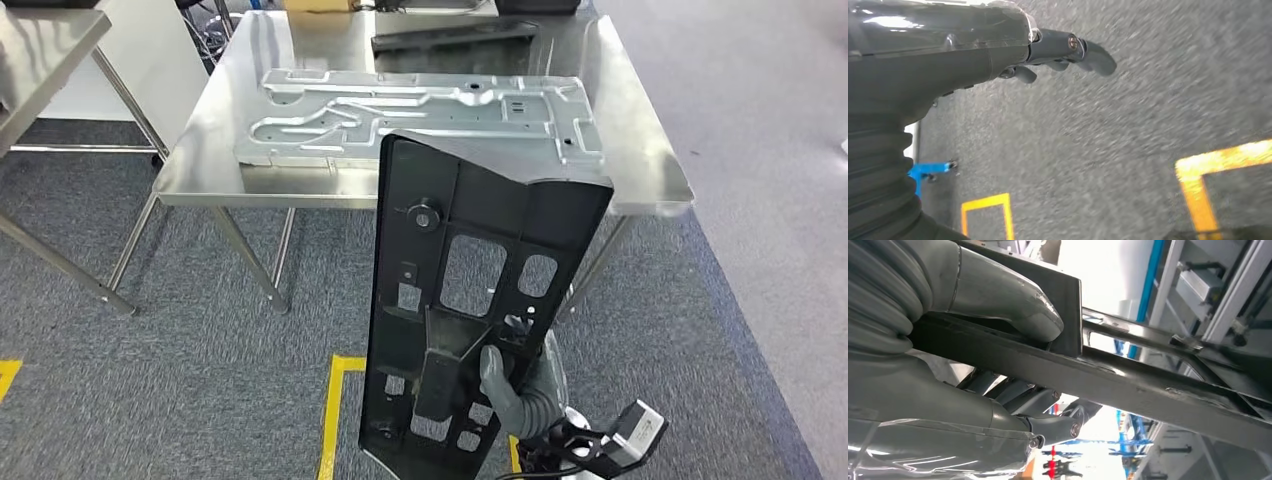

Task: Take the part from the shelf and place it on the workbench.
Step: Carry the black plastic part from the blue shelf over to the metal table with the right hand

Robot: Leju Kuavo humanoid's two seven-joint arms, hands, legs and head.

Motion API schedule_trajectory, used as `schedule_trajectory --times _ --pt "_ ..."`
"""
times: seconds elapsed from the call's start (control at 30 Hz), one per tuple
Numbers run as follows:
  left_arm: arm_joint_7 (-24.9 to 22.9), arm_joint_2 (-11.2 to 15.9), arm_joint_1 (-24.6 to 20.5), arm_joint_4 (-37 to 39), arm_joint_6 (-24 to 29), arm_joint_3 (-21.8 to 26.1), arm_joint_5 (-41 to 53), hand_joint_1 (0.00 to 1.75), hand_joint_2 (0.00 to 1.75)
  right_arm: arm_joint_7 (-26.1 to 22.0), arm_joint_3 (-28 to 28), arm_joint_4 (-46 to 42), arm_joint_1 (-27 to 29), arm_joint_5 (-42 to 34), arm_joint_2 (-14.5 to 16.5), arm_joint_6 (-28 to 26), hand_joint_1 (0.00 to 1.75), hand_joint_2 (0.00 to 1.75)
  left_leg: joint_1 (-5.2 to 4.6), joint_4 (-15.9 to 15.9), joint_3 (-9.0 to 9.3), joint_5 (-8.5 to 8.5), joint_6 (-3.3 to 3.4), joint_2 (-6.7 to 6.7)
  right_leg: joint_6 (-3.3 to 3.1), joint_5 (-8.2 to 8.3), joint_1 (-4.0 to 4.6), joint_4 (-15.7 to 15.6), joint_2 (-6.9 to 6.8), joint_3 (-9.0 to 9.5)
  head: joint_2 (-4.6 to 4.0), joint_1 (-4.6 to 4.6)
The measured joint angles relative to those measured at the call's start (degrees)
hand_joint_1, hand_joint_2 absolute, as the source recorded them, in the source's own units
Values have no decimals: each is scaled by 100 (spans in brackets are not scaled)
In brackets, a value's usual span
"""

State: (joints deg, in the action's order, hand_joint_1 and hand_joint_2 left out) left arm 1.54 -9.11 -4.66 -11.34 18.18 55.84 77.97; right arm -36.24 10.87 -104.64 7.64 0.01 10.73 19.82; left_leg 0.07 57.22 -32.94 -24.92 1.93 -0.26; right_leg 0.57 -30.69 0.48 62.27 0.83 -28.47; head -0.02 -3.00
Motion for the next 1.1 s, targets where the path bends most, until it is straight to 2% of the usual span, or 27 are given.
schedule_trajectory --times 0.03,0.1,0.13,0.17,0.2,0.23,0.27,0.3,0.33,0.37,0.47,0.5,0.53,0.6,0.63,0.67,0.7,0.73,0.8,0.83,0.87,0.97,1.0,1.03,1.1 --pt "3 -3 -5 0 -1 0 4 0 175 -3 -1 -5 2 2 -1 -8 175 175 14 -48 88 -31 11 0 34 -52 -18 312 -9 -193 0 0" --pt "9 -8 -16 0 -2 -1 13 0 175 -8 -5 -8 14 3 -2 -23 175 175 28 -82 223 -125 13 -3 96 -335 -71 913 -19 -682 0 1" --pt "10 -10 -13 0 -2 -1 16 0 175 -8 -7 -8 27 3 -3 -31 175 175 36 -85 292 -184 2 -5 122 -467 -98 1063 -25 -879 0 1" --pt "12 -10 -7 0 -2 -1 19 0 175 -9 -9 -8 39 3 -3 -37 175 175 45 -85 370 -249 -13 -5 149 -512 -121 1063 -35 -1002 0 1" --pt "13 -10 -1 0 -2 -1 20 0 175 -9 -11 -8 49 3 -4 -42 175 175 56 -84 461 -317 -32 -6 174 -416 -141 886 -47 -1032 0 1" --pt "15 -12 3 0 -3 0 22 0 175 -10 -13 -9 60 4 -4 -46 175 175 67 -85 556 -390 -54 -6 196 -180 -159 573 -63 -992 0 1" --pt "17 -14 6 0 -4 0 27 0 175 -13 -15 -9 72 5 -4 -49 175 175 75 -87 642 -462 -80 -6 206 176 -171 200 -86 -922 0 1" --pt "19 -16 5 0 -5 -1 34 0 175 -17 -19 -9 85 7 -4 -52 175 175 77 -88 722 -532 -112 -11 192 444 -170 -100 -112 -857 0 2" --pt "20 -18 -1 0 -4 -1 43 0 175 -23 -24 -10 101 11 -5 -53 175 175 75 -99 776 -599 -152 -11 158 632 -157 -287 -132 -808 0 1" --pt "20 -18 -6 0 -2 -1 52 0 175 -29 -30 -17 118 15 -5 -55 175 175 70 -98 838 -638 -198 -11 109 712 -143 -370 -139 -781 0 1" --pt "25 -15 -30 0 3 -1 70 0 175 -48 -35 -55 154 31 -4 -63 175 175 80 44 910 -642 -318 1 -51 626 -135 -408 -97 -641 0 -1" --pt "27 -15 -41 0 4 -2 73 0 175 -55 -33 -65 158 38 -3 -65 175 175 89 258 808 -653 -338 3 -97 594 -135 -421 -90 -579 0 -1" --pt "30 -15 -50 0 3 -2 73 0 175 -59 -31 -72 165 48 0 -66 175 175 97 578 628 -715 -350 4 -134 562 -135 -433 -86 -517 0 -2" --pt "32 -15 -55 0 3 -2 73 0 175 -67 -29 -75 179 61 3 -67 175 175 101 1349 113 -1008 -365 5 -180 470 -114 -438 -82 -426 0 -2" --pt "32 -15 -46 0 3 -2 73 0 175 -69 -29 -75 190 66 3 -67 175 175 102 1615 -120 -1174 -364 5 -191 422 -101 -438 -74 -377 0 -2" --pt "32 -15 -33 0 3 -2 73 0 175 -70 -29 -75 201 70 3 -67 175 175 100 1711 -284 -1262 -353 5 -198 369 -86 -438 -61 -317 0 -2" --pt "32 -15 -21 0 2 -2 74 0 175 -71 -29 -75 210 73 3 -68 175 175 97 1622 -358 -1222 -332 5 -201 318 -72 -438 -48 -251 0 -2" --pt "32 -15 -13 0 2 -2 76 0 175 -75 -29 -75 217 77 3 -69 175 175 85 1355 -348 -1033 -301 5 -199 264 -56 -439 -39 -176 0 -2" --pt "32 -2 -1 0 1 -2 80 0 175 -89 -29 -75 229 84 4 -73 175 175 32 625 -213 -431 -207 6 -183 162 -33 -441 -33 -46 0 -1" --pt "32 7 1 0 1 -2 81 0 175 -96 -29 -75 237 89 5 -76 175 175 1 364 -156 -249 -169 2 -159 116 -29 -444 -26 -5 0 -1" --pt "32 16 4 0 1 -2 84 0 175 -100 -28 -77 245 94 5 -79 175 175 -24 214 -123 -150 -139 -2 -130 83 -30 -456 -19 24 0 -1" --pt "35 16 8 0 1 -2 89 0 175 -103 -27 -97 263 104 5 -81 175 175 -20 65 26 -99 -62 -18 -26 98 -29 -383 -7 94 0 0" --pt "37 14 8 0 1 -2 90 0 175 -104 -27 -107 260 103 5 -81 175 175 -4 22 98 -74 -36 -19 2 80 -29 -260 -14 67 0 1" --pt "37 12 2 0 1 -2 90 0 175 -103 -27 -115 254 102 5 -79 175 175 10 -4 161 -75 -18 -17 28 2 -33 -63 -22 -31 0 2" --pt "38 9 -15 0 1 -2 89 0 175 -103 -28 -123 249 100 4 -75 175 175 20 -24 216 -113 4 -14 92 -271 -63 590 -34 -460 0 1"
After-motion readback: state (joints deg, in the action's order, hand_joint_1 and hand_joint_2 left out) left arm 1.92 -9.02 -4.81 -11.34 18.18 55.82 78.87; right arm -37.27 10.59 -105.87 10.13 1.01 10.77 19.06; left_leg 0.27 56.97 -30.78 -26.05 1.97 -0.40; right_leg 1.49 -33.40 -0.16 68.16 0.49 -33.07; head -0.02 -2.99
